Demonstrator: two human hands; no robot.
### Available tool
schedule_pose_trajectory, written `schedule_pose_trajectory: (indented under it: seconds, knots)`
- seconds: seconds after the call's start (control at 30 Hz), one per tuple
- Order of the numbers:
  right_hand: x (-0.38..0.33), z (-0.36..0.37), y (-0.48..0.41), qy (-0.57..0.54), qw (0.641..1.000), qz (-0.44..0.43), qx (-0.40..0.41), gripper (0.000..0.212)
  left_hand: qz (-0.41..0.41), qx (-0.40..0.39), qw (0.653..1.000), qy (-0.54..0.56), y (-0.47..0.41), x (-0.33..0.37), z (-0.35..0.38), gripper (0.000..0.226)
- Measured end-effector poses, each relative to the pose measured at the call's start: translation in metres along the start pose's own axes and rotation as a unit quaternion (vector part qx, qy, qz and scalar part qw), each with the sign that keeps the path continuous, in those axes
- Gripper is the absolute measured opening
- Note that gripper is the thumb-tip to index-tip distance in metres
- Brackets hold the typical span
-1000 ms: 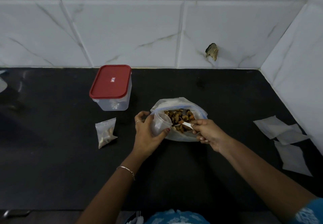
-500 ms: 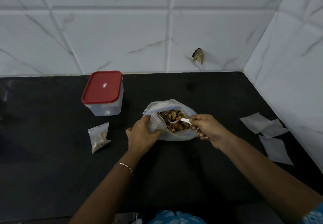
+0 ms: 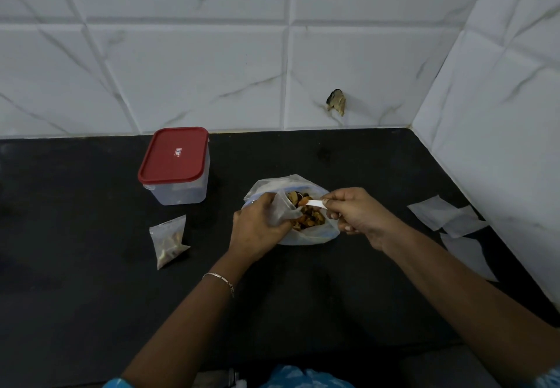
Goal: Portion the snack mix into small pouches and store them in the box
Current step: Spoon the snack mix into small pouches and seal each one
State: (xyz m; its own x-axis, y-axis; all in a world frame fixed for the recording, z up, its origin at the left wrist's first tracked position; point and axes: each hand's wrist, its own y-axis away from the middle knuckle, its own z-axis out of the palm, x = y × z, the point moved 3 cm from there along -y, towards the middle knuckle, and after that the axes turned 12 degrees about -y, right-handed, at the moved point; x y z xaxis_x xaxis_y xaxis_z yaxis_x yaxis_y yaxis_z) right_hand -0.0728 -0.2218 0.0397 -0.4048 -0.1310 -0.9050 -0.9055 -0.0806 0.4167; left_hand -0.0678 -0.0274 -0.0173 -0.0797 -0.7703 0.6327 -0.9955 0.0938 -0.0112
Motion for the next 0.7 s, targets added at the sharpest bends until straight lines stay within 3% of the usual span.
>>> schedule_pose_trajectory:
  seconds: [0.17, 0.37, 0.5, 0.6, 0.7]
  knots:
    - [-0.007, 0.010, -0.004, 0.123, 0.990, -0.065, 0.014, 0.020, 0.012, 0.011, 1.000, 0.010, -0.001, 0.000, 0.004, 0.053]
    - [-0.019, 0.021, -0.005, 0.311, 0.937, -0.159, 0.025, 0.022, 0.019, 0.026, 0.999, 0.011, -0.004, 0.000, 0.007, 0.040]
    - [-0.029, 0.028, 0.003, 0.435, 0.867, -0.241, 0.044, 0.024, 0.013, 0.050, 0.998, 0.025, -0.004, -0.001, 0.006, 0.033]
    - [-0.041, 0.025, 0.009, 0.469, 0.820, -0.318, 0.079, 0.018, 0.016, 0.058, 0.997, 0.049, -0.003, -0.003, 0.004, 0.034]
    - [-0.044, 0.027, 0.010, 0.506, 0.783, -0.357, 0.061, 0.017, 0.021, 0.066, 0.996, 0.050, -0.002, -0.004, 0.003, 0.036]
